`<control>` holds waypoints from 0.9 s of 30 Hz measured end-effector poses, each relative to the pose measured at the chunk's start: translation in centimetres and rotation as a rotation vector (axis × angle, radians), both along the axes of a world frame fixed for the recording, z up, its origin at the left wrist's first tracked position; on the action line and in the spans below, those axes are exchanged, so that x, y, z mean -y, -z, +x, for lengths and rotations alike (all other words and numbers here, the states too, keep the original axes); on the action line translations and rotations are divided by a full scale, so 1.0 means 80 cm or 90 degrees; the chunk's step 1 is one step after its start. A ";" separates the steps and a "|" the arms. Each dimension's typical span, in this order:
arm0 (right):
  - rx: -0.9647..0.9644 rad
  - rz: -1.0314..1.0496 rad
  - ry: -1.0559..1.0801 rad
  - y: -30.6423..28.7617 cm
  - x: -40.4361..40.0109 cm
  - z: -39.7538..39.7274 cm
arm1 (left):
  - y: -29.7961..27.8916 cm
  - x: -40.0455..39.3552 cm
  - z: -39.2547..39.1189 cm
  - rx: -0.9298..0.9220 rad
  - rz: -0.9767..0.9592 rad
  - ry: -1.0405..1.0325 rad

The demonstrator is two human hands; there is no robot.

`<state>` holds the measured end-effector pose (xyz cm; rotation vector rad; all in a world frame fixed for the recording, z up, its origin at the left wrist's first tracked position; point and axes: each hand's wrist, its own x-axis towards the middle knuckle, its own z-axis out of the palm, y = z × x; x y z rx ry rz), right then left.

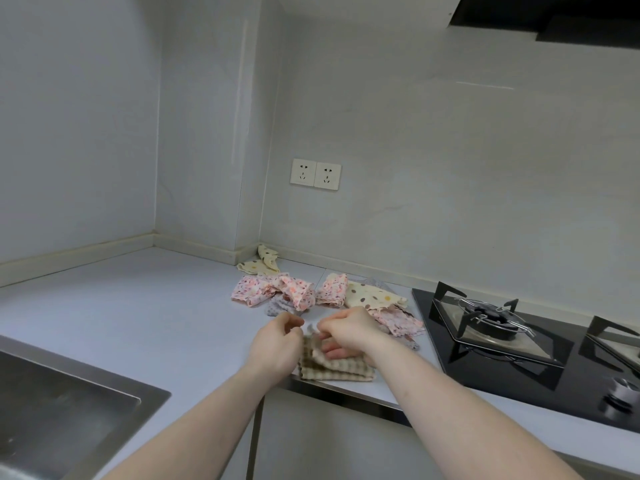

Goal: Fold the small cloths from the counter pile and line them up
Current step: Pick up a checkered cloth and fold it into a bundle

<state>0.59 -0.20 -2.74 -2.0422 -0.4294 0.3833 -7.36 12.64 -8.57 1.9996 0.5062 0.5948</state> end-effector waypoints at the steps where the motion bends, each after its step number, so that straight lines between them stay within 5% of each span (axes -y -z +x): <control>1: 0.000 -0.006 -0.014 0.003 0.001 0.001 | 0.000 0.000 0.000 0.000 0.002 0.000; 6: 0.150 0.065 0.058 0.014 0.023 0.012 | -0.002 0.001 -0.001 -0.004 0.026 -0.004; 11: 0.363 -0.035 0.144 0.047 0.066 0.030 | 0.003 0.004 0.002 -0.025 0.084 -0.009; 19: 0.280 -0.024 0.105 0.072 0.081 0.040 | 0.007 0.007 0.006 -0.164 0.292 -0.034; 27: 0.218 0.074 0.003 0.078 0.084 0.046 | -0.001 0.004 0.003 -0.165 0.211 0.034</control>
